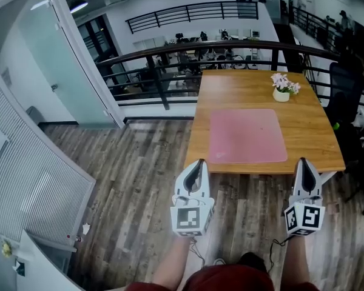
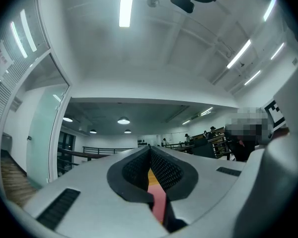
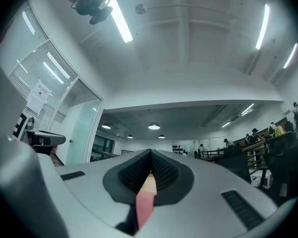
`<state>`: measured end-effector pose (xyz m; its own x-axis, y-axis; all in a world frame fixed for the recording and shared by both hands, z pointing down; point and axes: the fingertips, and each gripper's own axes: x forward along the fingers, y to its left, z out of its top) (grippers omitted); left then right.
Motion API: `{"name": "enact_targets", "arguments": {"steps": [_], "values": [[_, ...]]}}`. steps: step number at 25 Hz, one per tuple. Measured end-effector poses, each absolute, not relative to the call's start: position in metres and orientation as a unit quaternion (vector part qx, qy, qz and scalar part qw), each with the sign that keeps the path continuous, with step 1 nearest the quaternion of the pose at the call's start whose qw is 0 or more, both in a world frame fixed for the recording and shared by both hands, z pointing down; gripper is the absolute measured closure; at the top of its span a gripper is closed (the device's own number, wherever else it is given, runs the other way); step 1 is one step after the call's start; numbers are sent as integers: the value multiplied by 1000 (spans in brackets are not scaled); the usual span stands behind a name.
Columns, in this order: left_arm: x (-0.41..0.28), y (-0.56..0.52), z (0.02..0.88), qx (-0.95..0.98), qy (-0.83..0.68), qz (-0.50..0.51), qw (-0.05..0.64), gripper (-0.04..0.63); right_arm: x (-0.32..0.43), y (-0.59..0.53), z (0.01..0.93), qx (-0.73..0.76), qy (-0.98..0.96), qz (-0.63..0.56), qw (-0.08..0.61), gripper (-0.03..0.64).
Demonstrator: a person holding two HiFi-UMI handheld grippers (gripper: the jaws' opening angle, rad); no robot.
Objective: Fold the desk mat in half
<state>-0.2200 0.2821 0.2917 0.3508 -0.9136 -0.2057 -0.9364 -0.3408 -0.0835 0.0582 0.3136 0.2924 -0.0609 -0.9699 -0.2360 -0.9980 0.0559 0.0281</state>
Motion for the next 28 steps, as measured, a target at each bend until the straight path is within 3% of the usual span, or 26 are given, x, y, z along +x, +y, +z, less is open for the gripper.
{"name": "enact_targets", "arguments": {"steps": [11, 28], "values": [[-221, 241, 305, -821, 561, 59, 90, 577, 54, 276, 302, -681, 723, 95, 65, 609], [-145, 96, 299, -805, 585, 62, 78, 577, 140, 124, 311, -673, 733, 73, 61, 609]]}}
